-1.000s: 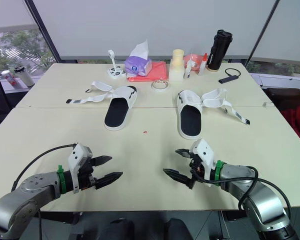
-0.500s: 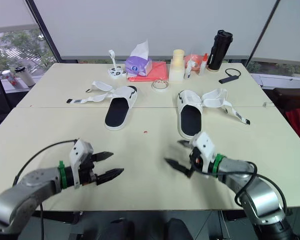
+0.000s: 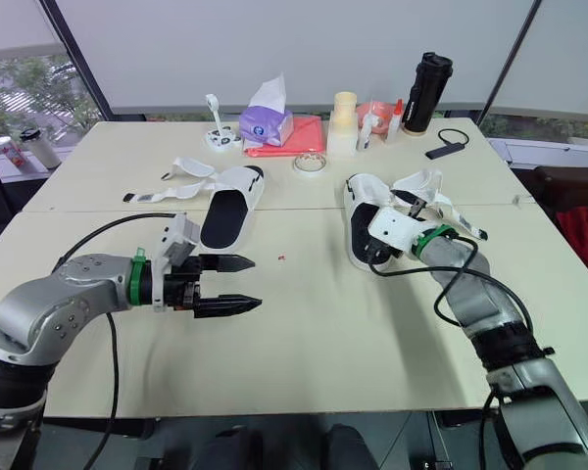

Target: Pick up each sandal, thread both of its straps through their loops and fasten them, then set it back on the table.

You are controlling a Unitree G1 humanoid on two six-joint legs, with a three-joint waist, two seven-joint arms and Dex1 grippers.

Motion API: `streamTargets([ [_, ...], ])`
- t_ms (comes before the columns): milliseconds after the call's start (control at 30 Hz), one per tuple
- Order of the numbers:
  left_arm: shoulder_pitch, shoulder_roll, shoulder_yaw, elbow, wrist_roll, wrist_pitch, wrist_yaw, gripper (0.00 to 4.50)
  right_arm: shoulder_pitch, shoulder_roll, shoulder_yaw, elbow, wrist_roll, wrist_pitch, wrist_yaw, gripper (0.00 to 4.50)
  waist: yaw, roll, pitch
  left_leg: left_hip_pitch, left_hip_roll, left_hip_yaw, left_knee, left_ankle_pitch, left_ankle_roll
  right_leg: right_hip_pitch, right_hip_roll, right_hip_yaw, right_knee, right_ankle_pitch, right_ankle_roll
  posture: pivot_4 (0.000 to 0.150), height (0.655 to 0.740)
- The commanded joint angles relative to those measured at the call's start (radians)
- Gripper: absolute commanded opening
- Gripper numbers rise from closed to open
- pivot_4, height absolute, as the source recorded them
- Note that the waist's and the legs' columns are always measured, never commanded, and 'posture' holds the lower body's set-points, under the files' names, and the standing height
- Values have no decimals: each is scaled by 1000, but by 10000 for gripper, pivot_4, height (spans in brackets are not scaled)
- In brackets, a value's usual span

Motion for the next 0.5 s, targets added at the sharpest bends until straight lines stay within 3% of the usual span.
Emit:
streamTargets([
  [33, -2, -7, 8, -17, 8, -17, 7, 43641, -102, 19, 33, 148, -104, -108, -100, 45000, -1, 0, 0, 0, 0, 0, 0, 0, 0, 0, 0, 0, 0, 0, 0, 1500, 7400],
  [400, 64, -72, 35, -50, 11, -11, 102, 43641, -433, 184, 248, 784, -368, -268, -370, 45000, -3, 0, 0, 0, 0, 0, 0, 1, -2, 0, -1, 2, 1, 0, 0, 1500, 7400],
  [500, 78, -83, 37, -67, 8, -8, 126, 45000, -481, 206, 298, 882, -422, -271, -431, 36122, -3, 0, 0, 0, 0, 1, 1, 3, -5, 0, -1, 3, 1, 0, 0, 1500, 7400],
])
